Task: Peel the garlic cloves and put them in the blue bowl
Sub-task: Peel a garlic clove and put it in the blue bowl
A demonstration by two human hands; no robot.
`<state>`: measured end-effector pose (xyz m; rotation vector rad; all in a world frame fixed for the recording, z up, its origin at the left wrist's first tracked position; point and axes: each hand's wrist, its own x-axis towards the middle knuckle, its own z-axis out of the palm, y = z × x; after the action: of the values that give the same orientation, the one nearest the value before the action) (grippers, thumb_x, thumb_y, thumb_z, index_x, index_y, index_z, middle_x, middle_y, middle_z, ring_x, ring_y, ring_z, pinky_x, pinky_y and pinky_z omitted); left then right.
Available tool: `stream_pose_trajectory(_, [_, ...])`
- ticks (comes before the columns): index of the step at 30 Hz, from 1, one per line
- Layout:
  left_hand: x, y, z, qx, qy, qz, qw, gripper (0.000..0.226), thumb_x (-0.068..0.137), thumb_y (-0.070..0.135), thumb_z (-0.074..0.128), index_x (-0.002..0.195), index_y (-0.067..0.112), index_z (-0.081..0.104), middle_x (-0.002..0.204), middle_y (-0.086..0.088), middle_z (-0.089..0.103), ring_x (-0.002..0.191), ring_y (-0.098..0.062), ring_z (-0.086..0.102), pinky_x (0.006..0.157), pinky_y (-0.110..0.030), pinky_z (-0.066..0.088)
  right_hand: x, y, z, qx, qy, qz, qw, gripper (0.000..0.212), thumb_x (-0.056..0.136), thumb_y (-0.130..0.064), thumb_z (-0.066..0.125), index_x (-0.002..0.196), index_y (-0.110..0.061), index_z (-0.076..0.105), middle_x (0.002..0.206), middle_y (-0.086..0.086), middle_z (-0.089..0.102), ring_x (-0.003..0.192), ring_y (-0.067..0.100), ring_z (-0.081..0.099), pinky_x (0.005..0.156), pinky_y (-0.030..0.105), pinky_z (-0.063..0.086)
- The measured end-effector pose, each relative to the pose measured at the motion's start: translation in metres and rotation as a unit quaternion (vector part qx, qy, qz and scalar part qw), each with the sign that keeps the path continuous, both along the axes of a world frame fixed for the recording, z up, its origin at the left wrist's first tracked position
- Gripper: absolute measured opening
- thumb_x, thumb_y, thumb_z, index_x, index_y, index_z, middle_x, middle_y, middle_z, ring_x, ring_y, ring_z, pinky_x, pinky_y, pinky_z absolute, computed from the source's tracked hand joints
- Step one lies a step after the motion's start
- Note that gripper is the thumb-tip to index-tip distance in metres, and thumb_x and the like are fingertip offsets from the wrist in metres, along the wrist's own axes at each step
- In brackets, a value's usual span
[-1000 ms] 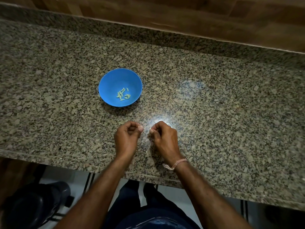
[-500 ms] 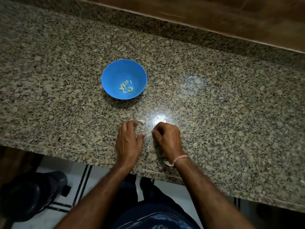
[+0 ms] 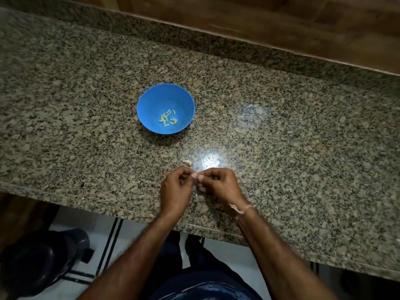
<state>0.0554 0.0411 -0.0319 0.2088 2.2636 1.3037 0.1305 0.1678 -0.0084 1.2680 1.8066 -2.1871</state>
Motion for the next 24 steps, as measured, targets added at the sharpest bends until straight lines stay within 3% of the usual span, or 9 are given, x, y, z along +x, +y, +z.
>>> stream_pose_trajectory(3, [0.001,-0.002,0.001,0.016,-0.018,0.01,1.0,0.007,0.096,0.029,0.072,0.092,0.024,0.074,0.087,0.008,0.074,0.081,-0.011,0.07,0.069,-0.031,0.057,0.006,-0.005,0.004,-0.069,0.003,-0.037,0.997,0.018,0.09,-0.005,0.076,0.104,0.007,0.072,0.086,0.017,0.075,0.074,0.023,0.072,0.08,0.044,0.065])
stream_pose_trajectory(6, [0.003,-0.001,0.005,0.008,-0.01,-0.009,1.0,0.013,0.099,0.032,0.068,0.09,0.023,0.071,0.083,0.007,0.073,0.077,-0.011,0.068,0.064,-0.026,0.05,0.009,-0.006,0.003,-0.045,-0.002,-0.051,0.998,0.02,0.092,-0.012,0.076,0.102,0.005,0.071,0.082,0.015,0.074,0.071,0.024,0.07,0.079,0.047,0.063])
stream_pose_trajectory(11, [0.006,0.003,0.01,-0.021,0.007,-0.047,0.999,0.018,0.102,0.037,0.061,0.089,0.026,0.065,0.083,0.007,0.07,0.079,-0.016,0.068,0.068,-0.035,0.055,0.013,-0.011,0.0,0.007,0.013,-0.037,0.999,0.023,0.099,-0.02,0.068,0.091,0.001,0.07,0.074,0.008,0.071,0.063,0.015,0.065,0.06,0.027,0.055])
stream_pose_trajectory(14, [0.005,0.006,0.016,-0.024,-0.04,-0.049,0.998,0.019,0.103,0.034,0.061,0.092,0.02,0.069,0.09,0.002,0.072,0.086,-0.017,0.069,0.075,-0.037,0.058,0.014,-0.013,-0.003,0.169,-0.003,0.015,0.985,0.02,0.099,-0.023,0.07,0.084,-0.01,0.07,0.07,0.001,0.069,0.058,0.001,0.059,0.057,0.016,0.047])
stream_pose_trajectory(16, [0.002,0.007,0.02,0.009,-0.138,-0.021,0.99,0.019,0.103,0.027,0.062,0.094,0.013,0.072,0.088,0.0,0.073,0.081,-0.012,0.069,0.077,-0.031,0.058,0.015,-0.013,-0.005,0.282,0.004,0.051,0.958,0.018,0.099,-0.021,0.07,0.082,-0.015,0.069,0.066,-0.006,0.063,0.054,-0.001,0.054,0.052,0.012,0.041])
stream_pose_trajectory(19, [-0.001,0.008,0.028,0.053,-0.261,-0.004,0.964,0.017,0.103,0.017,0.06,0.096,0.008,0.072,0.074,0.002,0.065,0.057,-0.005,0.054,0.053,-0.017,0.048,0.016,-0.013,-0.006,0.412,0.019,0.107,0.904,0.019,0.099,-0.021,0.07,0.081,-0.016,0.066,0.066,-0.009,0.058,0.056,0.0,0.049,0.054,0.01,0.035])
stream_pose_trajectory(21, [0.001,0.008,0.025,0.048,-0.192,-0.01,0.98,0.016,0.103,0.021,0.062,0.096,0.012,0.072,0.082,0.001,0.07,0.069,-0.009,0.061,0.063,-0.022,0.052,0.015,-0.011,-0.002,0.333,0.022,0.068,0.94,0.019,0.099,-0.02,0.069,0.081,-0.012,0.068,0.066,-0.007,0.06,0.055,0.003,0.05,0.052,0.011,0.039])
stream_pose_trajectory(23, [0.003,0.006,0.022,0.005,-0.004,-0.055,0.998,0.012,0.102,0.024,0.063,0.092,0.017,0.068,0.086,0.004,0.069,0.078,-0.009,0.065,0.066,-0.019,0.049,0.013,-0.005,0.006,0.069,0.02,-0.015,0.997,0.02,0.1,-0.017,0.066,0.09,0.0,0.07,0.07,0.0,0.064,0.057,0.007,0.056,0.052,0.014,0.045])
stream_pose_trajectory(24, [0.004,0.005,0.021,-0.012,0.086,-0.088,0.992,0.012,0.102,0.022,0.063,0.091,0.019,0.064,0.085,0.006,0.066,0.078,-0.009,0.062,0.063,-0.018,0.045,0.013,-0.003,0.01,-0.061,0.01,-0.041,0.997,0.021,0.101,-0.016,0.065,0.095,0.005,0.069,0.071,0.003,0.065,0.058,0.01,0.057,0.051,0.017,0.048])
